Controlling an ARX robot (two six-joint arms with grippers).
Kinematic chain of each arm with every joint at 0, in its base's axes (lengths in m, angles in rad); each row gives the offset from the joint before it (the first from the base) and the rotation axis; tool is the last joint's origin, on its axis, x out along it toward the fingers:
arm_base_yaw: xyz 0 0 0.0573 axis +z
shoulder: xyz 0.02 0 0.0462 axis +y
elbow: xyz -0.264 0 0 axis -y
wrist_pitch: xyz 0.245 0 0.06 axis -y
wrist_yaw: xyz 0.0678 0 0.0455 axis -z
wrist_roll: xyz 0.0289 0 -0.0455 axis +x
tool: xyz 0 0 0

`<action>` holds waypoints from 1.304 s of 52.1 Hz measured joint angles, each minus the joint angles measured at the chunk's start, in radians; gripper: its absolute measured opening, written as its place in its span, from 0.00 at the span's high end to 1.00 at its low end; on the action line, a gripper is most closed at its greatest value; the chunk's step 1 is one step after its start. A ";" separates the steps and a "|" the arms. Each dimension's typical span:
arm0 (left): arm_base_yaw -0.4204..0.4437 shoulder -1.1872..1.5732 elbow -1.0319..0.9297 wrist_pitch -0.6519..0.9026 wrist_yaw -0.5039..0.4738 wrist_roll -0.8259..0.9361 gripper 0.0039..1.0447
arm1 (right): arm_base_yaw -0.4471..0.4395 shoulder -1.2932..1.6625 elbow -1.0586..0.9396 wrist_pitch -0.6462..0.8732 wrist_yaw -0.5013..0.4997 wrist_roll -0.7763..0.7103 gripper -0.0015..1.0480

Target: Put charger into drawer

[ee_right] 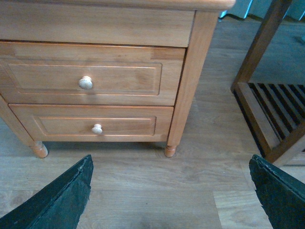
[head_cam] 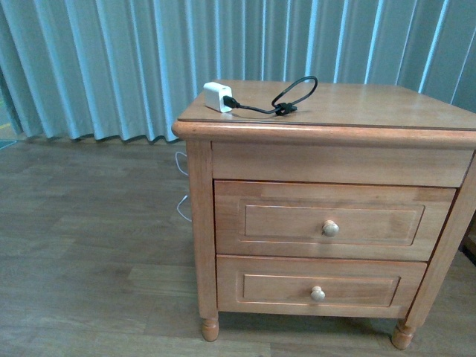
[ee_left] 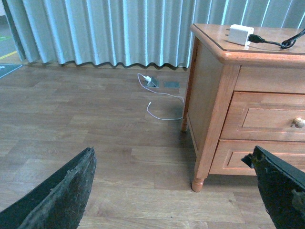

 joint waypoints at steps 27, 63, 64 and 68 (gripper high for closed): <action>0.000 0.000 0.000 0.000 0.000 0.000 0.05 | 0.074 0.851 0.400 0.352 0.001 0.024 0.08; 0.000 0.000 0.000 0.000 0.000 0.000 0.05 | 0.170 1.321 0.832 0.378 0.027 0.071 0.08; 0.000 0.000 0.000 0.000 0.000 0.000 0.05 | 0.171 1.326 0.837 0.377 0.027 0.071 0.08; 0.000 0.000 0.000 0.000 0.000 0.000 0.05 | 0.176 1.371 0.880 0.370 0.027 0.072 0.08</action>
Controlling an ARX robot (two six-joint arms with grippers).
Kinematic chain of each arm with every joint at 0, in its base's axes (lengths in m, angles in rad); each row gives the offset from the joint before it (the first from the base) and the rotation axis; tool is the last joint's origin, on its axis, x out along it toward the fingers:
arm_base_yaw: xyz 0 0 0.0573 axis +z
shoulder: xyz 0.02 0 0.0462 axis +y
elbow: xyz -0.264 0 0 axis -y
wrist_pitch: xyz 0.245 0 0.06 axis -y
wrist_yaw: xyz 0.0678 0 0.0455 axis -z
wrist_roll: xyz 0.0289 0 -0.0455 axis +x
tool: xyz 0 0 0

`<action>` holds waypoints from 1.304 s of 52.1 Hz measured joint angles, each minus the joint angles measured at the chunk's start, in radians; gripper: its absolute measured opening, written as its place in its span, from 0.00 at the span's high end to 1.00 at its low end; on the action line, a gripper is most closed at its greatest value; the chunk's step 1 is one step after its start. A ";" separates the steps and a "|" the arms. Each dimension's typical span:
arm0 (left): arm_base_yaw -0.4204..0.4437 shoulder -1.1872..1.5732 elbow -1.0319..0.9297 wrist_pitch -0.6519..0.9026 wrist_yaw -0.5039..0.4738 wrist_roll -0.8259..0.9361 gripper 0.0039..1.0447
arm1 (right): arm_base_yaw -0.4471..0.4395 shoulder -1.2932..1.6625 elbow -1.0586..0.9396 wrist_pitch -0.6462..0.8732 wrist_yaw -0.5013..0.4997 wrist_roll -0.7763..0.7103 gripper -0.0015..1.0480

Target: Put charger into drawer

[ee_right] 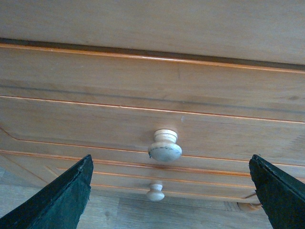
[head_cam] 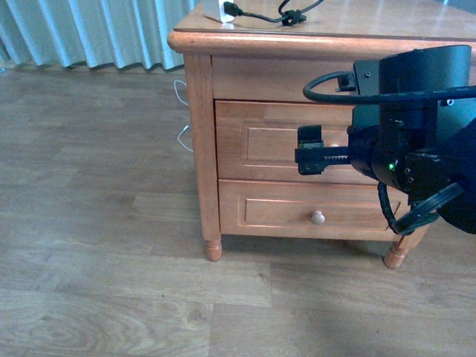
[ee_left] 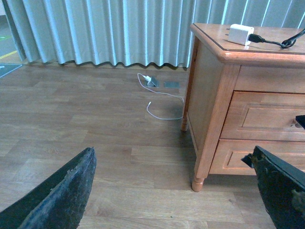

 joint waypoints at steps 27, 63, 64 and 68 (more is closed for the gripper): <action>0.000 0.000 0.000 0.000 0.000 0.000 0.05 | -0.002 0.150 0.149 -0.019 0.013 0.023 0.08; 0.000 0.000 0.000 0.000 0.000 0.000 0.05 | -0.007 0.161 0.167 -0.021 0.028 0.034 0.51; 0.000 0.000 0.000 0.000 0.000 0.000 0.05 | -0.007 0.162 0.168 -0.021 0.028 0.034 0.53; 0.000 0.000 0.000 0.000 0.000 0.000 0.05 | -0.007 0.167 0.172 -0.024 0.027 0.031 0.64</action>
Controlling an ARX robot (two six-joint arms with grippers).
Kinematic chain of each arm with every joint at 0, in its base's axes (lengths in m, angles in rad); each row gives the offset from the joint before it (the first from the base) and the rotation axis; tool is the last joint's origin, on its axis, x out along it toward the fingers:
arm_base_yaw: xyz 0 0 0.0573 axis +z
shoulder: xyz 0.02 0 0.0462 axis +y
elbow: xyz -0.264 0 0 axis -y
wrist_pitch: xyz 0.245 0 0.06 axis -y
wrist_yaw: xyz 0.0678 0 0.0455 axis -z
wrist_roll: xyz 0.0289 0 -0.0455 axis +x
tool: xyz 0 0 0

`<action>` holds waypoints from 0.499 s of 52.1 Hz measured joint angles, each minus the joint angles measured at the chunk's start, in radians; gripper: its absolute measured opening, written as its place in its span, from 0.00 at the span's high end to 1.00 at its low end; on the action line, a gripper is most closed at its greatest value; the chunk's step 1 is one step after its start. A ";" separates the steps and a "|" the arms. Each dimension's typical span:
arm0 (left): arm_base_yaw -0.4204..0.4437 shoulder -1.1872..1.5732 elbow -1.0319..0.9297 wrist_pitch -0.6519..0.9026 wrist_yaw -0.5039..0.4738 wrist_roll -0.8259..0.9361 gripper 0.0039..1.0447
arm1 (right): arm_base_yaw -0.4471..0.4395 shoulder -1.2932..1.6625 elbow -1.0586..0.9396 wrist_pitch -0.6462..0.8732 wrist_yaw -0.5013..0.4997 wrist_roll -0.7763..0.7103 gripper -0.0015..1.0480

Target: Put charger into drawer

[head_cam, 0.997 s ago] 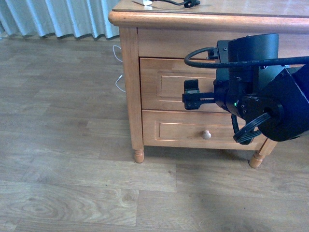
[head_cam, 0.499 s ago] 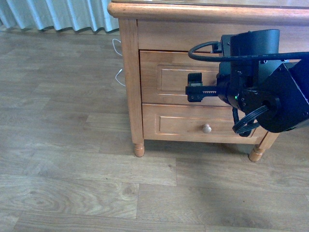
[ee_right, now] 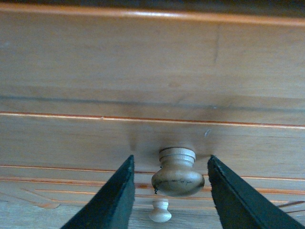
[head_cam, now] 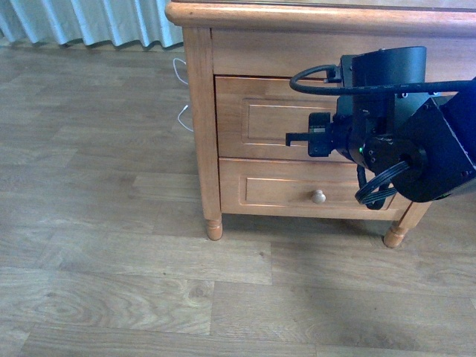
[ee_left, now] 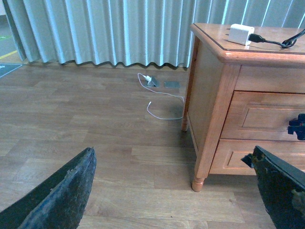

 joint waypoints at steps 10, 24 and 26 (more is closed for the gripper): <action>0.000 0.000 0.000 0.000 0.000 0.000 0.05 | 0.000 0.001 0.001 -0.007 0.004 -0.006 0.77; 0.000 0.000 0.000 0.000 0.000 0.000 0.05 | 0.000 -0.016 0.000 -0.067 -0.008 0.021 0.78; 0.000 0.000 0.000 0.000 0.000 0.000 0.05 | -0.002 -0.026 -0.006 -0.082 -0.017 0.032 0.78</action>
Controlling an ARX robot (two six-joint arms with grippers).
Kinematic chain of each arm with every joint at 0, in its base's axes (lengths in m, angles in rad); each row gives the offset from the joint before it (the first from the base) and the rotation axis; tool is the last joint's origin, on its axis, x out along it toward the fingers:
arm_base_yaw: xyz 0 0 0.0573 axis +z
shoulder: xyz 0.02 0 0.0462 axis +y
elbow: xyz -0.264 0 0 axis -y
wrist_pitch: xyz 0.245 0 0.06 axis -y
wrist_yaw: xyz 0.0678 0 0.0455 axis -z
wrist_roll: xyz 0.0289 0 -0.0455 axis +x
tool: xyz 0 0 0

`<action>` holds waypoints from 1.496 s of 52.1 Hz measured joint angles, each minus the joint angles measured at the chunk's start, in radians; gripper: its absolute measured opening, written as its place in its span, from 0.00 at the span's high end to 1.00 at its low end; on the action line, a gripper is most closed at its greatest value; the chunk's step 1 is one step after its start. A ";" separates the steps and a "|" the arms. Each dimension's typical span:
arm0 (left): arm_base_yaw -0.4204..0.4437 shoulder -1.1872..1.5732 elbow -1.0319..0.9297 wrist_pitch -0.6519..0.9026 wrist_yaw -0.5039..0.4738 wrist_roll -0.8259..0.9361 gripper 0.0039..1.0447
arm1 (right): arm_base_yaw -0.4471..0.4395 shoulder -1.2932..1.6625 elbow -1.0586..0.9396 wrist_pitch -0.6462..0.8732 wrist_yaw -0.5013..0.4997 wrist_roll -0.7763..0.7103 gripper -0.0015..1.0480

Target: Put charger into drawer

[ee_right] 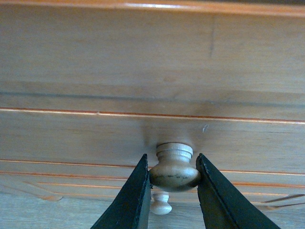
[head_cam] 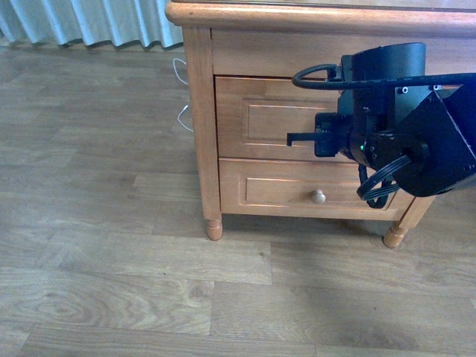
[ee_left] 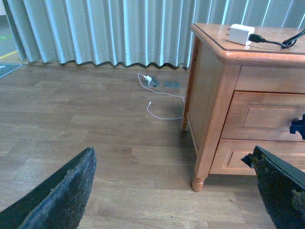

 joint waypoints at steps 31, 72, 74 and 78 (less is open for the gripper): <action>0.000 0.000 0.000 0.000 0.000 0.000 0.05 | 0.029 -0.412 -0.510 -0.137 -0.166 0.090 0.79; 0.000 0.000 0.000 0.000 0.000 0.000 0.05 | -0.036 -0.824 -0.730 -0.294 -0.317 0.089 0.06; 0.000 0.000 0.000 0.000 0.000 0.000 0.05 | -0.047 -0.867 -0.739 -0.321 -0.334 0.080 0.08; 0.000 0.000 0.000 0.000 0.000 0.000 0.05 | -0.077 -0.982 -0.758 -0.392 -0.373 0.059 0.08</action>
